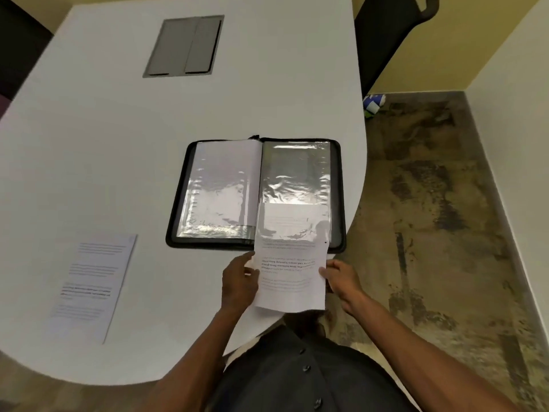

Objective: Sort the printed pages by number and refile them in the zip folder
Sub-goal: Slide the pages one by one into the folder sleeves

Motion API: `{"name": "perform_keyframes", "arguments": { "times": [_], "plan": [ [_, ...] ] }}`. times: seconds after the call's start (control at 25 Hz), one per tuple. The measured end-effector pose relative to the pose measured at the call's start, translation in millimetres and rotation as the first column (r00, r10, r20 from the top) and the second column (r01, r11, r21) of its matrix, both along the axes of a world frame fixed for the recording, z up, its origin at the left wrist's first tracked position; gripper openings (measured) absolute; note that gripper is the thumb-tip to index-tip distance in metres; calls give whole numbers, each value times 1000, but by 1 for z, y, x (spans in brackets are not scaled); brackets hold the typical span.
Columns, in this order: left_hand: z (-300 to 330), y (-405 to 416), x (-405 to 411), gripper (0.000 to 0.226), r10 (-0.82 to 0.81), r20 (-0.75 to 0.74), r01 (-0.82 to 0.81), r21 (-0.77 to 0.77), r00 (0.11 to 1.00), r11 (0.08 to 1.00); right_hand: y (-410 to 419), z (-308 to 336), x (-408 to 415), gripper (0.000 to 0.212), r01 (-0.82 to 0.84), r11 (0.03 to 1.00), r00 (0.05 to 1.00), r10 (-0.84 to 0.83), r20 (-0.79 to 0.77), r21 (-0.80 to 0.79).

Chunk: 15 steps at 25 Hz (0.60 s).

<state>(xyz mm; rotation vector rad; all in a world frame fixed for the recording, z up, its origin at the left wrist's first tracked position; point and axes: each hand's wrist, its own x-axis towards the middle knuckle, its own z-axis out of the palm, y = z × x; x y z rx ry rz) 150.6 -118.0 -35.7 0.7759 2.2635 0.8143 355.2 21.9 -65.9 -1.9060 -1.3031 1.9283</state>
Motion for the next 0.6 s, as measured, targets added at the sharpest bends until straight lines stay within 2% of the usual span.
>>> {"name": "perform_keyframes", "arguments": {
  "times": [0.04, 0.08, 0.16, 0.2, 0.24, 0.28, 0.36, 0.6],
  "plan": [
    [-4, -4, -3, 48, -156, -89, 158, 8, 984, 987, 1, 0, -2, 11, 22, 1000, 1000, -22, -1, 6],
    [-9, -10, -4, 51, -334, -214, 336, -29, 918, 942, -1, 0, -3, 12, 35, 999, 999, -35, 3, 9],
    [-21, -24, -8, 64, -649, -430, 625, -218, 627, 749, -12, 0, 1, 20, 25, 999, 999, -24, 27, -35],
    [-25, -29, -7, 73, -753, -449, 695, -328, 481, 640, -21, -2, 4, 28, 3, 998, 999, 0, 45, -68],
    [-28, -34, -7, 81, -818, -424, 725, -407, 389, 556, -29, -2, 6, 35, -12, 996, 998, 18, 58, -93],
    [-32, -37, -7, 83, -854, -386, 739, -448, 348, 503, -34, -2, 6, 39, -9, 994, 998, 16, 61, -107],
    [-34, -36, -9, 81, -878, -360, 747, -475, 316, 464, -39, 0, 3, 38, 46, 993, 999, -43, 32, -105],
    [-26, -9, -26, 65, -831, -463, 726, -449, 309, 521, -12, 28, -19, 31, 187, 971, 978, -198, -70, -148]
  ]
}}
